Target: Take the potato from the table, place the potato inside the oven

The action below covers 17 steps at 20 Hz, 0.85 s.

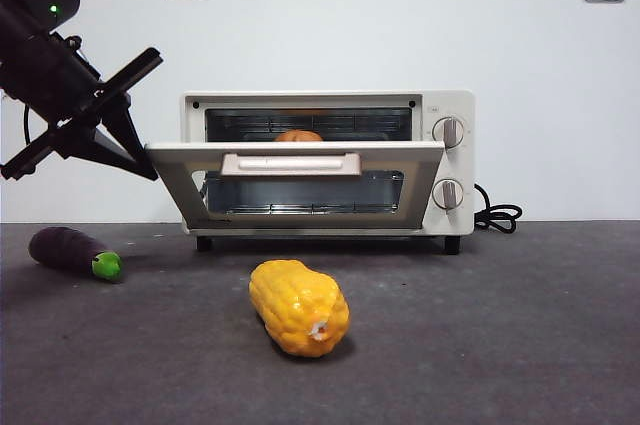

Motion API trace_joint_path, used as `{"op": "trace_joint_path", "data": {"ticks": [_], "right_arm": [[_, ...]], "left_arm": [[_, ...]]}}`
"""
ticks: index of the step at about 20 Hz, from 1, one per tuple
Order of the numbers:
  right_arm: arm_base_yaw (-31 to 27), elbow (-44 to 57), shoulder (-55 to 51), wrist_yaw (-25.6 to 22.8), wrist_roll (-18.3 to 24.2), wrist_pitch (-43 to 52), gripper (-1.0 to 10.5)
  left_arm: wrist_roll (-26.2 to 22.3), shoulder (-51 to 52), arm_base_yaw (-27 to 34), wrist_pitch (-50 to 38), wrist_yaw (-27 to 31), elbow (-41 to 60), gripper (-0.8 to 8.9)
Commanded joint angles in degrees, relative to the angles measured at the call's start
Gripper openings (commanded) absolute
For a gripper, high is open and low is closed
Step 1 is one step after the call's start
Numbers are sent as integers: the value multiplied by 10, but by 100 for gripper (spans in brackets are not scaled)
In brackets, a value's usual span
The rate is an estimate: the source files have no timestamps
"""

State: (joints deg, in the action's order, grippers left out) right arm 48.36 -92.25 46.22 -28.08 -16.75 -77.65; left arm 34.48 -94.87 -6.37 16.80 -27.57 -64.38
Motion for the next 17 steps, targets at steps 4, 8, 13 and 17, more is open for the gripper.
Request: {"op": "trace_joint_path", "data": {"ticks": [4, 8, 13, 17], "right_arm": [[1, 0, 0, 0, -12, -11, -11], [1, 0, 0, 0, -12, -11, -11], [1, 0, 0, 0, -12, -11, -1], [1, 0, 0, 0, -12, -11, -1]], "left_arm": [[52, 3, -3, -55, -14, 1, -6], [89, 3, -3, -96, -11, 1, -6], [115, 3, -2, -146, -6, 1, -6], [119, 3, -3, -180, 21, 1, -6]]}}
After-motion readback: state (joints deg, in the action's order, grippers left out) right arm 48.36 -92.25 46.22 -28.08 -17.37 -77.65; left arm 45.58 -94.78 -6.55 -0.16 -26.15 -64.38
